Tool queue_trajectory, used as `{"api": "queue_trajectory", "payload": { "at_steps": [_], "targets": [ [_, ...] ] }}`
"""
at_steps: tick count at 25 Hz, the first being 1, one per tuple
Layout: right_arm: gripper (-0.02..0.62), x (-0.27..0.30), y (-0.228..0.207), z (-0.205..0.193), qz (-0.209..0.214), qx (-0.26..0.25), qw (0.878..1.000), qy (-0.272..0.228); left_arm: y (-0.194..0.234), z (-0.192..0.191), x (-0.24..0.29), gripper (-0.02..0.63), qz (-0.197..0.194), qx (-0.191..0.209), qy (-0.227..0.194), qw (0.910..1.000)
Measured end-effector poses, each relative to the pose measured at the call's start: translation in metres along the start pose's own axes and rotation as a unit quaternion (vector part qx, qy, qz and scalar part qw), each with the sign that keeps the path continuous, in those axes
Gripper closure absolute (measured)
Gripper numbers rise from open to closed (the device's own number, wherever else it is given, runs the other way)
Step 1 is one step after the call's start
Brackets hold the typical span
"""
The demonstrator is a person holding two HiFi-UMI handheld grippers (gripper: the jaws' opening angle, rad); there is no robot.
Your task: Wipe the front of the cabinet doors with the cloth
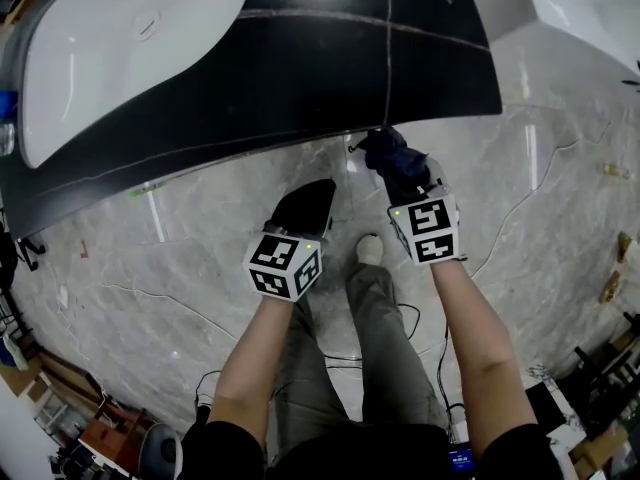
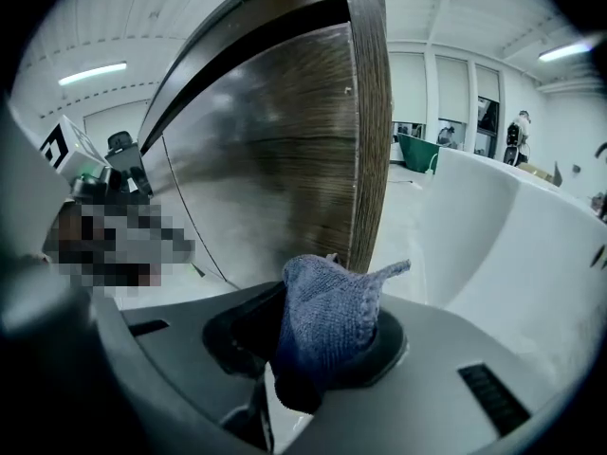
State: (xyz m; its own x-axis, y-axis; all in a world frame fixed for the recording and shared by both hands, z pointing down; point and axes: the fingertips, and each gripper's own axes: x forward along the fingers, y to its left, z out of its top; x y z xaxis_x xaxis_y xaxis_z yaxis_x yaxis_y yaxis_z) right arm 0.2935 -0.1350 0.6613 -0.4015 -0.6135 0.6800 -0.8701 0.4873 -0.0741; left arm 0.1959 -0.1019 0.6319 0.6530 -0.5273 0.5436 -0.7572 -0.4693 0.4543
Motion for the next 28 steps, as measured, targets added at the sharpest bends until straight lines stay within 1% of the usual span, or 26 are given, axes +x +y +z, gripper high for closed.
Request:
{"api": "queue_trajectory", "payload": {
  "at_steps": [8, 14, 24, 28],
  "targets": [
    [0.486, -0.016, 0.028, 0.010, -0.005, 0.022, 1.000, 0.000, 0.003, 0.010, -0.027, 0.601, -0.008, 0.010, 0.000, 0.9999],
    [0.486, -0.030, 0.050, 0.030, -0.013, 0.039, 0.999, -0.008, 0.009, 0.019, -0.058, 0.600, -0.011, 0.017, 0.000, 0.9998],
    [0.486, -0.053, 0.100, 0.078, -0.005, 0.039, 0.999, -0.028, 0.040, 0.053, -0.127, 0.601, 0.028, 0.013, -0.031, 0.9991],
    [0.486, -0.065, 0.123, 0.099, 0.006, 0.032, 0.999, -0.035, 0.048, 0.064, -0.158, 0.600, 0.045, 0.002, -0.049, 0.9977]
  ]
}}
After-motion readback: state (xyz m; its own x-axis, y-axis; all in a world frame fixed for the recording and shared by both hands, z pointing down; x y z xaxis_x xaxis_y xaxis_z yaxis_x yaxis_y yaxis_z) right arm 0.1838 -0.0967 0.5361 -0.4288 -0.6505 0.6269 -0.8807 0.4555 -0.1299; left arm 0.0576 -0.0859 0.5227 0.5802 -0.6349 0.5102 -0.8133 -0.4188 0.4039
